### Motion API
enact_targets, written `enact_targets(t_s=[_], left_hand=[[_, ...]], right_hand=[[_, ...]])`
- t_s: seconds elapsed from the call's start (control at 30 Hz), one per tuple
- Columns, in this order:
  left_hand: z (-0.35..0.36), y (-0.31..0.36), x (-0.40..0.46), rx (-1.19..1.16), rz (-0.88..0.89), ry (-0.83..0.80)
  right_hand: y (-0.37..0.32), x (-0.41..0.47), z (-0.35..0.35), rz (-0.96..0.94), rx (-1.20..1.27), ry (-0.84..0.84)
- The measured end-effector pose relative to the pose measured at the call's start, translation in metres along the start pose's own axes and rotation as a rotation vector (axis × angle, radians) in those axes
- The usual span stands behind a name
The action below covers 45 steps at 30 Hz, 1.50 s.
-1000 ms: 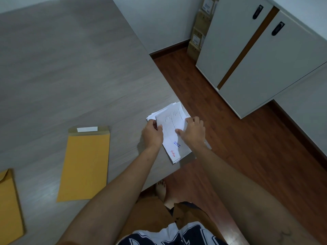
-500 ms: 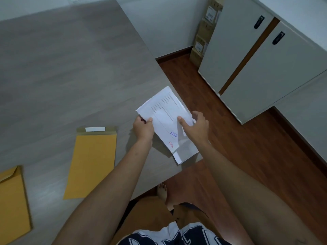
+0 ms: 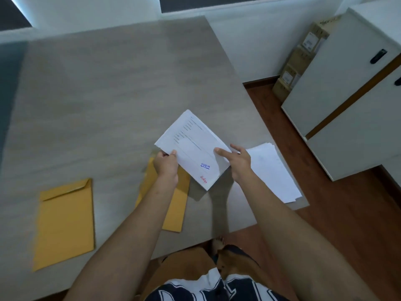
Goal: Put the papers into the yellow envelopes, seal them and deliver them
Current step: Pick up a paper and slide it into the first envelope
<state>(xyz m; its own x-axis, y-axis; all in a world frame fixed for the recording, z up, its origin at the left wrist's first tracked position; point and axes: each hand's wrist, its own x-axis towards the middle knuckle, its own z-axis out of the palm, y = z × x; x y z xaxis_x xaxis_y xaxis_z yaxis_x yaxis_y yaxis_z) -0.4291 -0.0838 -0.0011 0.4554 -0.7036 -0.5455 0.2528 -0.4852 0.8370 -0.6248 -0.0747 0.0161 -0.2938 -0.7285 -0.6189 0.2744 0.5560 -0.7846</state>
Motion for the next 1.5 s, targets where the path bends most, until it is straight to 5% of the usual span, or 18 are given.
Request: enact_targets(t_s=[0.23, 0.43, 0.63, 0.97, 1.5], left_hand=[[-0.058, 0.012, 0.019, -0.187, -0.047, 0.052], [-0.106, 0.013, 0.033, -0.174, -0.081, -0.082], [-0.156, 0.031, 0.040, 0.203, 0.083, -0.241], [-0.134, 0.030, 0.024, 0.342, 0.141, -0.235], [-0.117, 0.006, 0.025, 0.346, 0.071, -0.208]], right_hand=[[0.022, -0.019, 0.063, 0.172, 0.212, -0.221], [0.028, -0.025, 0.086, 0.038, 0.100, -0.250], [0.026, -0.024, 0.086, -0.174, -0.124, -0.318], [0.024, -0.028, 0.074, -0.333, -0.314, -0.377], [0.049, -0.025, 0.064, -0.180, -0.323, -0.268]])
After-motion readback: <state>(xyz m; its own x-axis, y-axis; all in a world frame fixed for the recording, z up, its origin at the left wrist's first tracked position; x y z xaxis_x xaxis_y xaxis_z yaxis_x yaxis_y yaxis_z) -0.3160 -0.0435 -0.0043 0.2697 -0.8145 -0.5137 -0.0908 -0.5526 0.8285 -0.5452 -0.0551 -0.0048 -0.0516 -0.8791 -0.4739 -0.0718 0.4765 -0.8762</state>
